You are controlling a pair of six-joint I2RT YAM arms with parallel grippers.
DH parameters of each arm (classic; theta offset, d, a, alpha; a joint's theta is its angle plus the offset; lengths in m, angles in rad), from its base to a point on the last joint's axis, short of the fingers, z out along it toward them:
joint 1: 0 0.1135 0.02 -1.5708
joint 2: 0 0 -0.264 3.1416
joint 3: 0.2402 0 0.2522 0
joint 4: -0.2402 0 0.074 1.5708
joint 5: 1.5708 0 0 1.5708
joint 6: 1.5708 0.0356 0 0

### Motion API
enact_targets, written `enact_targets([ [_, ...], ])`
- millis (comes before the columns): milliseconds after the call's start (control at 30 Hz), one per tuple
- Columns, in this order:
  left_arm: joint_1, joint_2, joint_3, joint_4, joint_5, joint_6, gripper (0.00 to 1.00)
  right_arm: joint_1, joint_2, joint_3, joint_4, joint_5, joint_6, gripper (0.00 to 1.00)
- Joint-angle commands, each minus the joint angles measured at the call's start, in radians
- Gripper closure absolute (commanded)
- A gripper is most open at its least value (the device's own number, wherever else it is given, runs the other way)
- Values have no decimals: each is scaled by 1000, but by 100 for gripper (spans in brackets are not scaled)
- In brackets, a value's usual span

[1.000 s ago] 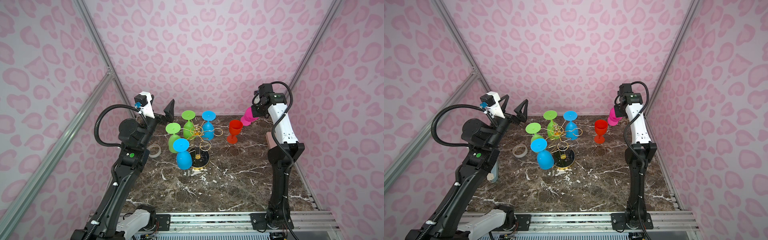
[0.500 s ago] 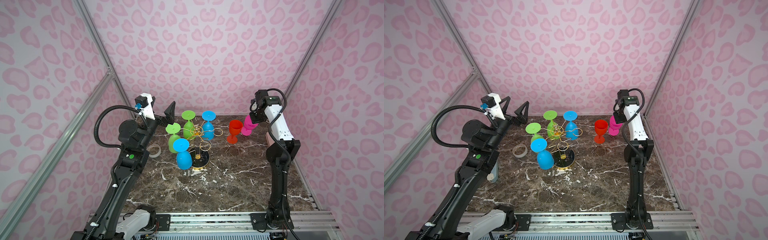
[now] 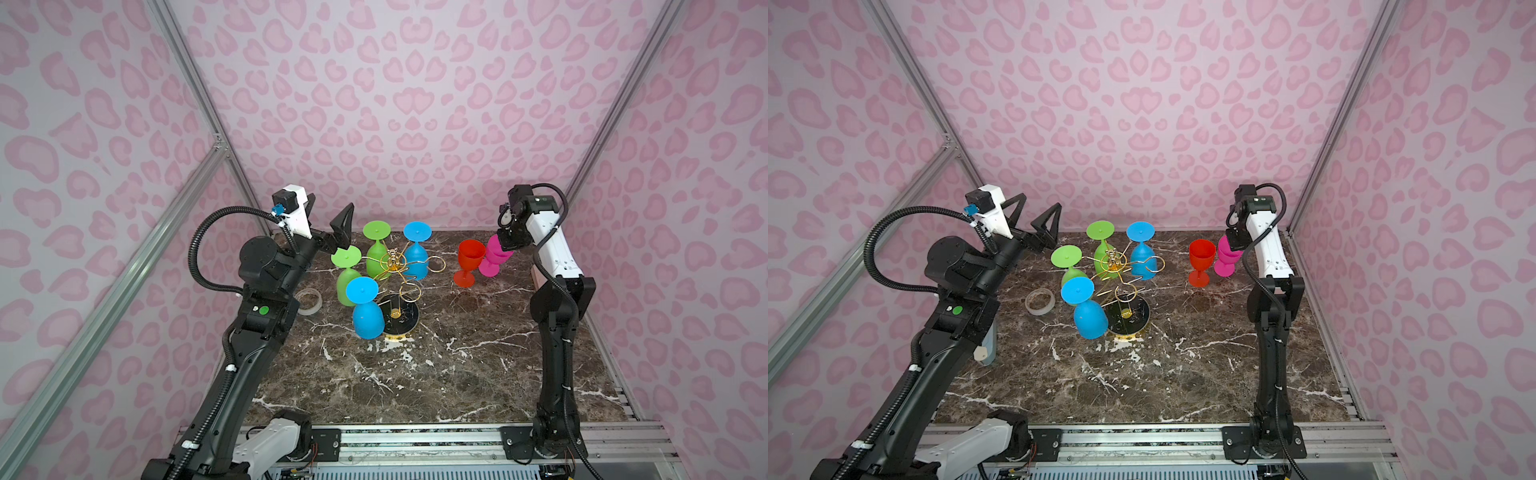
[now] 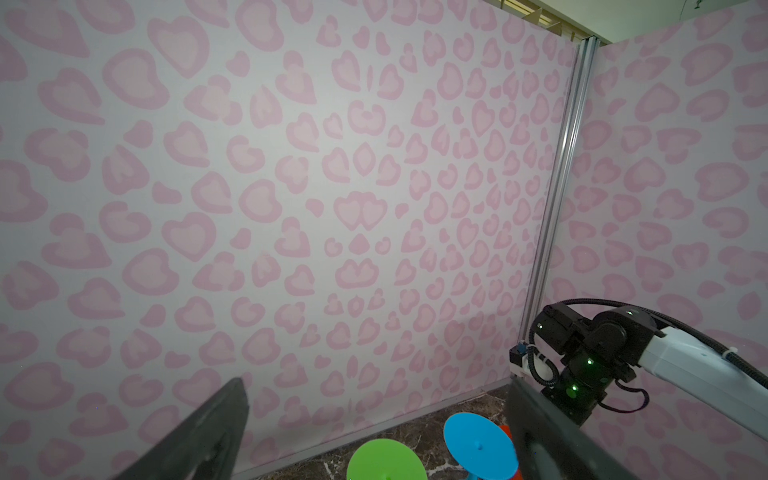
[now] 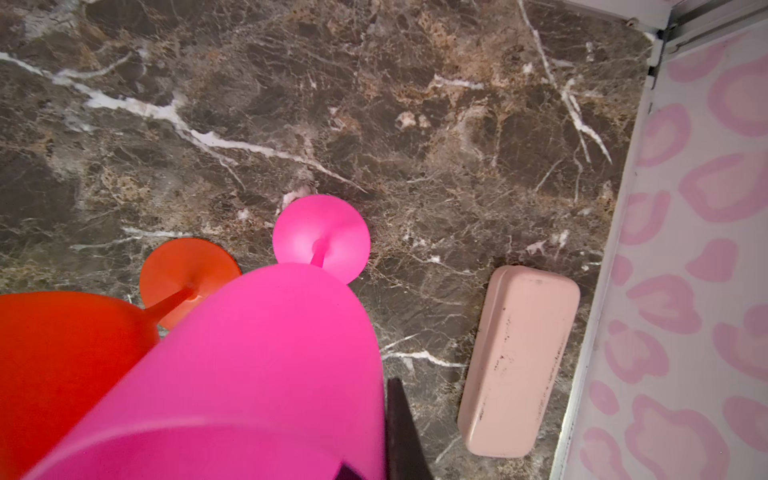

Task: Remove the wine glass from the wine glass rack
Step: 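Lower the pink glass upright beside the red glass and open the right gripper, then raise the right gripper up from the pink glass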

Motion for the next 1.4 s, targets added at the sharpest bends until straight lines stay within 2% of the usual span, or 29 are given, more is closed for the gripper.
enact_targets([
  [0,1,-3,11,22,11,-7,2,-1,21,9,-6,-15,8,90],
  [33,1,-3,11,22,11,-7,2,-1,21,11,-5,-12,9,85],
  [500,1,-11,9,17,17,-10,2,-9,-24,48,14,-48,32,66],
  [833,1,-23,2,5,-18,-39,3,-43,-117,44,106,-201,86,54],
  [1000,3,-43,9,-90,-76,-115,0,-48,-242,-13,190,-270,114,48],
  [1100,5,-73,-6,-167,-64,-186,3,-47,-356,-120,288,-304,124,41],
  [1167,5,-114,-40,-205,-49,-245,6,-44,-462,-248,392,-334,146,30],
  [1367,8,-216,-73,-468,-21,-336,10,-10,-796,-707,779,-360,217,20],
])
